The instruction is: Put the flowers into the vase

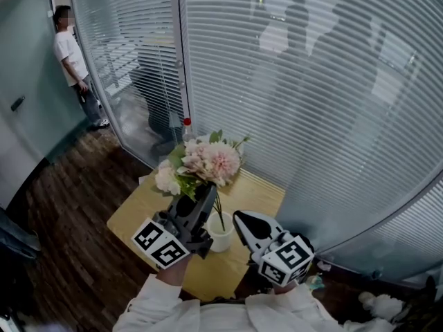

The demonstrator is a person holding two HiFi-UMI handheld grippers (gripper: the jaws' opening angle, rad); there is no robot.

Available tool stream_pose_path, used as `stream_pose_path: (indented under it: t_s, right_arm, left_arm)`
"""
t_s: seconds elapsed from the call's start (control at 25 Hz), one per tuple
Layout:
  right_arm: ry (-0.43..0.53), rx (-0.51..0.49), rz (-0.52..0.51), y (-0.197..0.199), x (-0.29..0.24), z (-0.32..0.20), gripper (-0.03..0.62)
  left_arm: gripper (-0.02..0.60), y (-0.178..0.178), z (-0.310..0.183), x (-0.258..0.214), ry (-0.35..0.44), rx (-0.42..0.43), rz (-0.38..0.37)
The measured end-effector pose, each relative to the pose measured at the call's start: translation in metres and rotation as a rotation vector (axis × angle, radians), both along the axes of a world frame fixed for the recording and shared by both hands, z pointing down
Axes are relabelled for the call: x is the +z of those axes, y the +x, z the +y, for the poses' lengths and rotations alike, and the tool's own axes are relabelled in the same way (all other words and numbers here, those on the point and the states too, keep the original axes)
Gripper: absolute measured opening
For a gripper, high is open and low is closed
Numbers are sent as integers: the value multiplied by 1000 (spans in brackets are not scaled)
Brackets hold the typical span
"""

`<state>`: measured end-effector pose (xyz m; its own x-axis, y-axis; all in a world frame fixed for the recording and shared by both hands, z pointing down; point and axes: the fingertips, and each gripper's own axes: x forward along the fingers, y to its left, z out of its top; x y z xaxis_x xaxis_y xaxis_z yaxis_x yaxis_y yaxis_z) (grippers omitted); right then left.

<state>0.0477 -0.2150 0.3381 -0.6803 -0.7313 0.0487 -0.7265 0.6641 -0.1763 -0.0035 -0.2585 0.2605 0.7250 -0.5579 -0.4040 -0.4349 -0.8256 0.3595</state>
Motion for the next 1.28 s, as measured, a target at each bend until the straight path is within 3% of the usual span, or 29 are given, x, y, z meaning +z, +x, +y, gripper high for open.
stream_pose_path:
  t_s: [0.48, 1.28]
  right_arm:
    - [-21, 10, 1, -4, 5, -5, 14]
    - [-47, 6, -12, -8, 19, 23, 14]
  left_arm:
    - [29, 0, -7, 28, -41, -11, -82]
    - [29, 2, 27, 69, -125, -30, -178]
